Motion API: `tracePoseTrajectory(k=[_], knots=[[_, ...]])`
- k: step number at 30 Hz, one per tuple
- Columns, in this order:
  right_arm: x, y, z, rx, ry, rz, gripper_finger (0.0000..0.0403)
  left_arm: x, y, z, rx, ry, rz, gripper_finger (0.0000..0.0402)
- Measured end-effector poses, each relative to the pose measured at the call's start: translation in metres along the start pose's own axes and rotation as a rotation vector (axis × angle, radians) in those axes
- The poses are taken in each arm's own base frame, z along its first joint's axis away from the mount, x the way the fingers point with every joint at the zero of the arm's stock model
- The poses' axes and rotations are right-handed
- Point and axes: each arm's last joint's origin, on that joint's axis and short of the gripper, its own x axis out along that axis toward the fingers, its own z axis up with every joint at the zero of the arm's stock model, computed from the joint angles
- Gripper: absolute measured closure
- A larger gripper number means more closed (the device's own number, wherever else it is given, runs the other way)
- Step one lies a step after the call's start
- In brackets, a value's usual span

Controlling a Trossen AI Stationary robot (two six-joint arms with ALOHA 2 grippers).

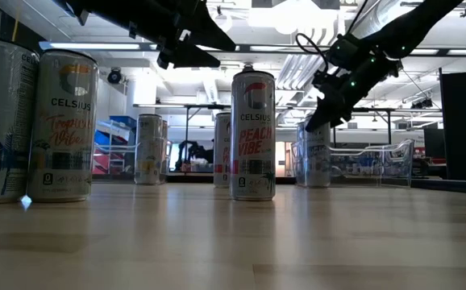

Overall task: Sort soda cans
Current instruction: Put the white-blue soda can into the top right transparent bin, then put the white-pink soda can into the bottom right transparent bin

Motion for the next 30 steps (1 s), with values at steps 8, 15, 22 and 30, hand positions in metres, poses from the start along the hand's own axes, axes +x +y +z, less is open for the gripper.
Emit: tracePoseTrajectory(k=[8,15,22,30], knots=[[-0.01,0.002,0.01,0.004,-0.059,0.002,0.009,0.0,0.0,0.0,0.001,0.001,0.001,0.0087],[-0.046,0.005,0.028,-0.009,-0.19,-0.078,0.0086,0.0,0.0,-0.001,0.003,0.006,0.002,0.0087],[-0.087,0.038,0.037,-0.111,-0.39,0.087,0.0085,0.0,0.0,-0.001,0.004,0.007,0.002,0.0087],[-0.072,0.117,0.0,-0.2,-0.559,0.479,0.0084,0.0,0.0,-0.001,0.003,0.007,0.002,0.0087]])
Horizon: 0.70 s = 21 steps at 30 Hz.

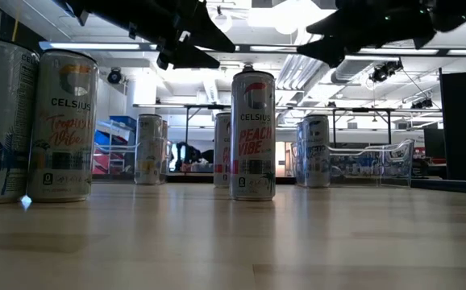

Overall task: Sort soda cans
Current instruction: Put the white-pink soda can into the bottom right transparent bin

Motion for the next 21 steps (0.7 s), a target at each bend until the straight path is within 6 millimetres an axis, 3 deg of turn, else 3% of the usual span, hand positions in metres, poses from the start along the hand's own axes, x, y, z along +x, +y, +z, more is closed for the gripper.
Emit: tracePoseTrajectory(k=[6,11,14,21], knots=[[0.023,0.041,-0.026,0.018,-0.027,0.097,0.0084,-0.002,-0.005,-0.002,0.018,0.014,-0.016,0.0087],[0.049,0.065,-0.043,0.024,0.046,0.178,0.0084,-0.013,-0.015,-0.021,0.028,0.181,-0.039,0.0087],[0.064,0.071,-0.048,-0.011,0.073,0.142,0.0084,-0.02,-0.023,-0.032,0.028,0.268,-0.046,0.0087],[0.093,0.074,-0.049,-0.027,0.105,0.098,0.0084,-0.018,-0.042,-0.046,0.117,0.257,-0.052,0.0087]])
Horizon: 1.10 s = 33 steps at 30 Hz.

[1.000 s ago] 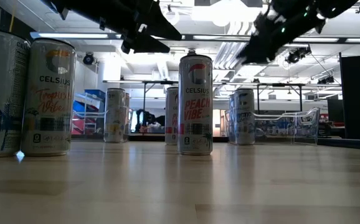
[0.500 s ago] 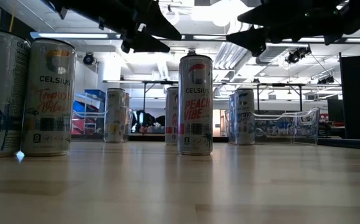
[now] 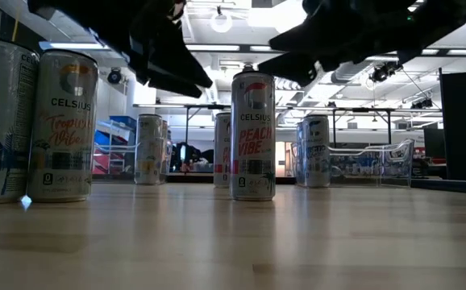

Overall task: Sort soda cans
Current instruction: Put the white-pink soda can into the bottom right transparent bin

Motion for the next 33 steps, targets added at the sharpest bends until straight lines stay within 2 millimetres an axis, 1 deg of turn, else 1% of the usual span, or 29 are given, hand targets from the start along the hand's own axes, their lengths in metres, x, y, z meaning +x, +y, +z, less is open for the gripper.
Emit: tracePoseTrajectory(k=[6,11,14,17,20,21,27,33], knots=[[0.021,-0.002,-0.006,0.002,0.042,-0.005,0.0084,0.02,-0.007,-0.005,0.006,-0.04,0.005,0.0087],[0.032,-0.004,-0.009,-0.002,0.052,-0.041,0.0084,0.028,-0.01,-0.01,0.003,-0.043,0.008,0.0087],[0.033,-0.004,-0.008,0.0,0.057,-0.045,0.0084,0.032,-0.012,-0.011,-0.004,-0.056,0.005,0.0087],[0.035,-0.004,-0.011,0.0,0.093,-0.041,0.0084,0.032,-0.012,-0.011,0.002,-0.057,0.006,0.0087],[0.035,-0.004,0.0,-0.01,0.036,-0.041,0.0084,0.031,-0.011,-0.01,0.012,-0.057,0.006,0.0087],[0.035,-0.004,0.0,-0.014,0.033,-0.041,0.0084,0.031,-0.011,-0.01,0.016,-0.06,0.005,0.0087],[0.034,-0.004,-0.006,0.008,0.085,-0.042,0.0084,0.031,-0.011,-0.009,0.016,-0.064,0.005,0.0087],[0.039,-0.003,-0.013,0.024,0.111,-0.042,0.0085,0.031,-0.011,-0.009,0.016,-0.065,0.005,0.0087]])
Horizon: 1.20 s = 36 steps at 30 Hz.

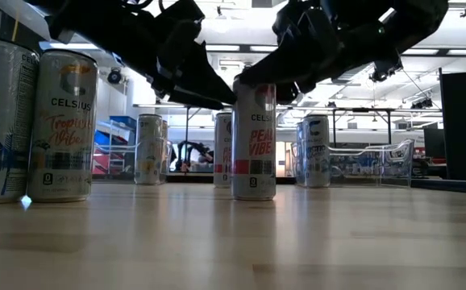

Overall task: Sort soda cans
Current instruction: Put the white-pink soda can into the bottom right transparent bin

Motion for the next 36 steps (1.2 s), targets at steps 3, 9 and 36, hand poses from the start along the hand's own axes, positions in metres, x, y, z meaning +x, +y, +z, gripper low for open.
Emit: tracePoseTrajectory(k=[3,9,36], knots=[[0.004,0.0,-0.004,0.0,0.004,0.0,0.0101,0.0,0.0,0.0,0.001,0.001,-0.001,0.0087],[0.0,0.0,0.001,0.0,-0.019,-0.036,0.0164,0.0,0.0,0.0,0.001,0.003,-0.002,0.0087],[-0.242,0.165,0.061,0.277,-0.133,0.047,0.0164,0.0,0.002,0.0,-0.011,-0.014,0.072,0.0087]])
